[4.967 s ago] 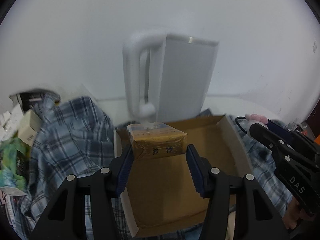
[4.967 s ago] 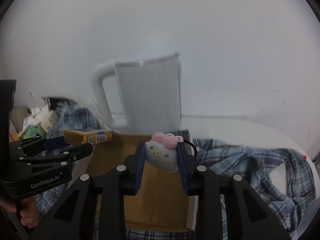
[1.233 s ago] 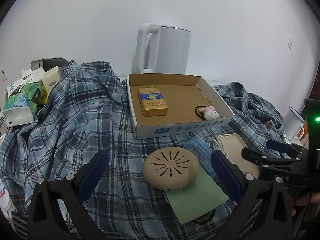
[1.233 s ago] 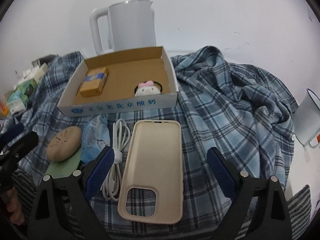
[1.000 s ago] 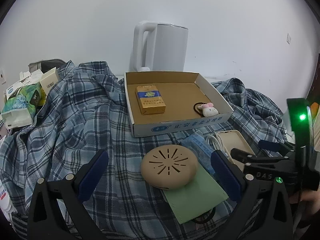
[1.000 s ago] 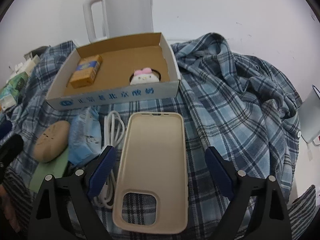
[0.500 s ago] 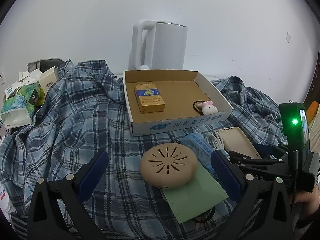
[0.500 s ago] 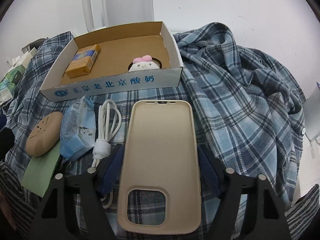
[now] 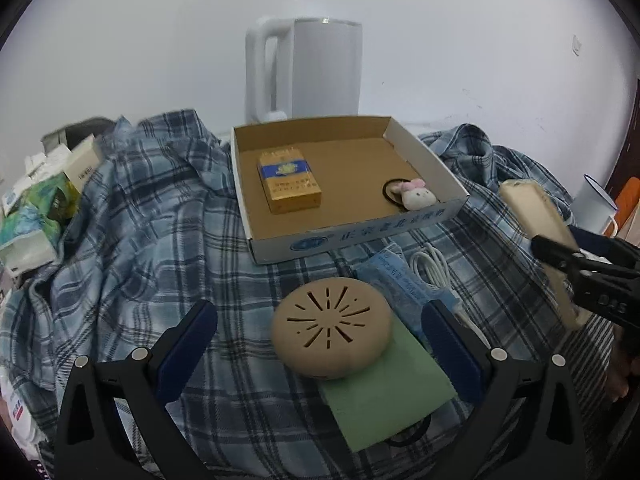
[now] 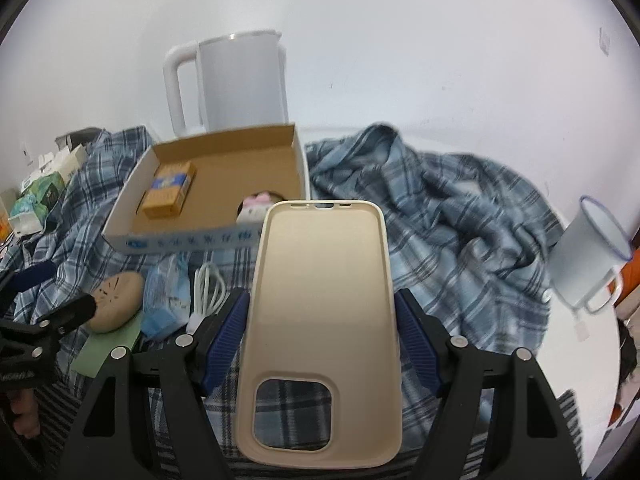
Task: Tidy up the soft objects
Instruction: 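Grasp the beige phone case with the right tool while the left tool approaches the tan disc, then grasp the tan round perforated disc with the left tool while the right tool lifts the case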
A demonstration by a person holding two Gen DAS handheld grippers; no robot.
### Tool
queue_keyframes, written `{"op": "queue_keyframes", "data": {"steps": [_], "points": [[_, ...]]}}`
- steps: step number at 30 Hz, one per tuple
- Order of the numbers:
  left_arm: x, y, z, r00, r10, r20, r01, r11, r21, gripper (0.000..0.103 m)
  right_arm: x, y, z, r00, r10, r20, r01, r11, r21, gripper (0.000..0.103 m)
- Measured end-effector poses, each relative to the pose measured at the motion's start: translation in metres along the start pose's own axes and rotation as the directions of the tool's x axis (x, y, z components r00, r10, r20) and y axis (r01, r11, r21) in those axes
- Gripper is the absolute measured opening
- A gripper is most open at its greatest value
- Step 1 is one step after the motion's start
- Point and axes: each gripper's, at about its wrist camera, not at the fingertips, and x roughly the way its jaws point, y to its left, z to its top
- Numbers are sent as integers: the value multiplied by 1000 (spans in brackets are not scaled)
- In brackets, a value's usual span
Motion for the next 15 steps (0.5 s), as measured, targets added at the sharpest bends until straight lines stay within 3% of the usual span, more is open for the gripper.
{"op": "queue_keyframes", "data": {"steps": [3, 9, 15], "points": [[12, 5, 7, 998, 32, -53, -34, 999, -32, 103, -1, 0, 3, 1000, 13, 11, -13, 1000, 1, 72], [35, 15, 13, 989, -80, -125, 71, 994, -79, 94, 1, 6, -3, 999, 40, -1, -40, 999, -22, 72], [49, 15, 8, 976, -124, -179, 110, 990, -86, 91, 3, 13, -8, 997, 76, 8, -76, 996, -35, 72]]}}
